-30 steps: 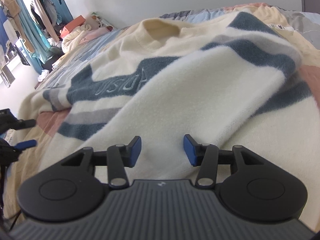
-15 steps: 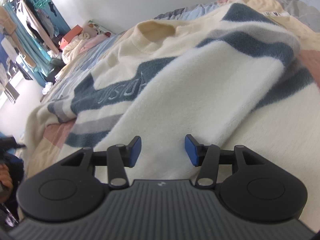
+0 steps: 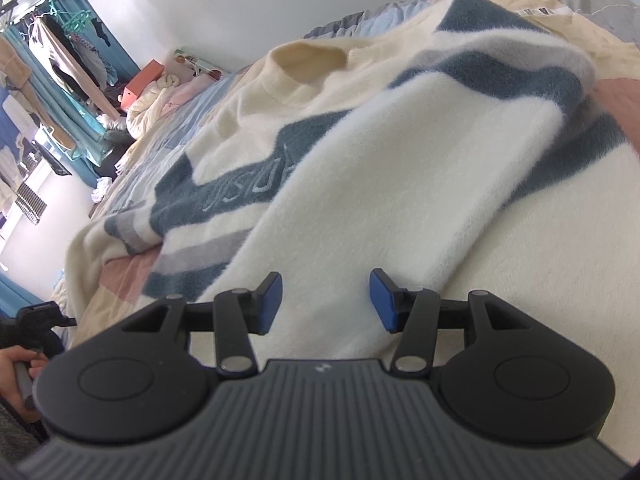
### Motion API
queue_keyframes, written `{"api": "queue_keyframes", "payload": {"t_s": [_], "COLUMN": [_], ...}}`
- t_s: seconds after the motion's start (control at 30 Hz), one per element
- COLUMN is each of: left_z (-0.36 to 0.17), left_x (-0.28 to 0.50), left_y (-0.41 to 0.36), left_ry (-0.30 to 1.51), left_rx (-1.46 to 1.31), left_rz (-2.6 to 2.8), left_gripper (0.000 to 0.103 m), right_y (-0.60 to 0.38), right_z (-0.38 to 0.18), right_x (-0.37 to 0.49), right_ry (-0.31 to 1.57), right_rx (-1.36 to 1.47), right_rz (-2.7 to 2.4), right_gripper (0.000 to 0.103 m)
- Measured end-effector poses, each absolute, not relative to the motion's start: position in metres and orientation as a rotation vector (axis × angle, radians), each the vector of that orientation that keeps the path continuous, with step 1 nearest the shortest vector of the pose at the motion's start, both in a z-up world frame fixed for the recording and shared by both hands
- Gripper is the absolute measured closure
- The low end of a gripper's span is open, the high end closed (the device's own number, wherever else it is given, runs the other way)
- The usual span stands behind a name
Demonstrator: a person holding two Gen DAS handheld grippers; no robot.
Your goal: Fold towel
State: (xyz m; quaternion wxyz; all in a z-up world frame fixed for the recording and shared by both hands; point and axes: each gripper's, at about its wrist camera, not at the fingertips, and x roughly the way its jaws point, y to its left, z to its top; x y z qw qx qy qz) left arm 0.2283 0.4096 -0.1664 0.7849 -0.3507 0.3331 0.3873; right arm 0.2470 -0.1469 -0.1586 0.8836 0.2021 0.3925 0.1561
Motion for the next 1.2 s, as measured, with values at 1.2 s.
{"api": "queue_keyframes", "payload": {"t_s": [1.2], "left_z": [0.047], "left_x": [0.179], "left_y": [0.000], "left_ry": [0.120], "left_rx": [-0.071], "left_rz": [0.079], "left_gripper": [0.084], "right_y": [-0.204], "right_z": [-0.101], "right_x": [0.189], "right_ry": [0.559], "right_rx": [0.420], "right_rz": [0.231], "right_gripper": [0.051]}}
